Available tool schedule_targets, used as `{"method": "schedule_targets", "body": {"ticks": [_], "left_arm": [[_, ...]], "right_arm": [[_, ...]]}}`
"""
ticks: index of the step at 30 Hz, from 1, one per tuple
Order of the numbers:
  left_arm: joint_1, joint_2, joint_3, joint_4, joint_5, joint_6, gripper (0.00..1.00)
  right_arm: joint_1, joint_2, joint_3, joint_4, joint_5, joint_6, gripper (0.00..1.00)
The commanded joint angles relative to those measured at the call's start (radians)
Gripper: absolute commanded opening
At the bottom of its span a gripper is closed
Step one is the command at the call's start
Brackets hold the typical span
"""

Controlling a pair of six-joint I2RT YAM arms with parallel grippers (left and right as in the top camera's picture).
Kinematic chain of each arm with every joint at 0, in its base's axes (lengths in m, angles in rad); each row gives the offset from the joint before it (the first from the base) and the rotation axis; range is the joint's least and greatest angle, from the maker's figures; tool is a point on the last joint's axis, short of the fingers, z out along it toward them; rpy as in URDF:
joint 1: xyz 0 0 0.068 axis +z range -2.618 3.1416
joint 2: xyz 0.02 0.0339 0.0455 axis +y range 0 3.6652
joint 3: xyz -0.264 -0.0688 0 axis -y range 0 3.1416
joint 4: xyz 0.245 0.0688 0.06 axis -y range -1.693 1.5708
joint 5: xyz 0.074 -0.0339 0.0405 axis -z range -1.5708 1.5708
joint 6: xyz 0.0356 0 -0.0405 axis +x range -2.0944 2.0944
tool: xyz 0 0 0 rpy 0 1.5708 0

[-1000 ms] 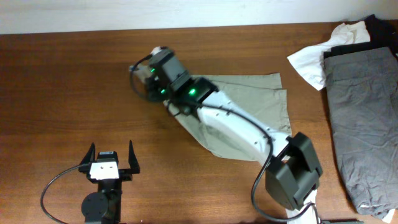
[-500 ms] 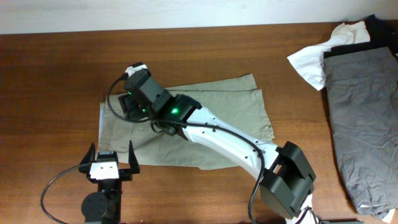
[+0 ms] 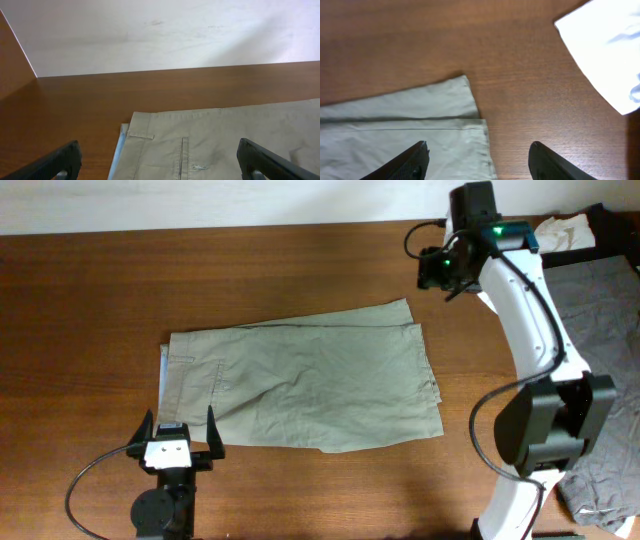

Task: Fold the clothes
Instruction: 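Drag the pants' right end with the right gripper to straighten them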

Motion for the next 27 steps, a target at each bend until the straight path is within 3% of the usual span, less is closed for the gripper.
{"method": "schedule_targets", "body": {"ticks": [1, 4, 6, 8, 9, 18, 19, 21, 22, 27], "left_arm": [[0.006, -0.005, -0.005, 0.002, -0.011, 0.016, 0.99], [0.006, -0.005, -0.005, 0.002, -0.011, 0.016, 0.99], [0.006, -0.005, -0.005, 0.002, -0.011, 0.016, 0.99], [0.006, -0.005, -0.005, 0.002, -0.011, 0.016, 0.99], [0.006, -0.005, -0.005, 0.002, -0.011, 0.016, 0.99], [0.006, -0.005, -0.005, 0.002, -0.011, 0.016, 0.99], [0.006, -0.005, -0.005, 0.002, -0.011, 0.016, 0.99], [0.006, -0.005, -0.005, 0.002, -0.011, 0.016, 0.99], [0.006, -0.005, -0.005, 0.002, -0.011, 0.016, 0.99], [0.006, -0.005, -0.005, 0.002, -0.011, 0.016, 0.99]], "right_arm": [[-0.010, 0.109, 0.002, -0.020, -0.063, -0.193, 0.68], [-0.008, 0.220, 0.002, -0.042, -0.065, -0.217, 0.57], [0.002, 0.259, 0.001, -0.043, -0.067, -0.217, 0.56], [0.014, 0.275, 0.000, -0.040, -0.067, -0.217, 0.42], [0.019, 0.277, -0.004, -0.039, -0.068, -0.216, 0.40], [0.043, 0.277, -0.077, 0.017, -0.089, -0.213, 0.41], [0.043, 0.277, -0.077, 0.025, -0.089, -0.212, 0.37], [0.043, 0.277, -0.077, 0.031, -0.089, -0.212, 0.14], [0.043, 0.277, -0.077, 0.033, -0.086, -0.198, 0.07], [0.043, 0.258, -0.040, 0.033, -0.085, -0.150, 0.04]]}}
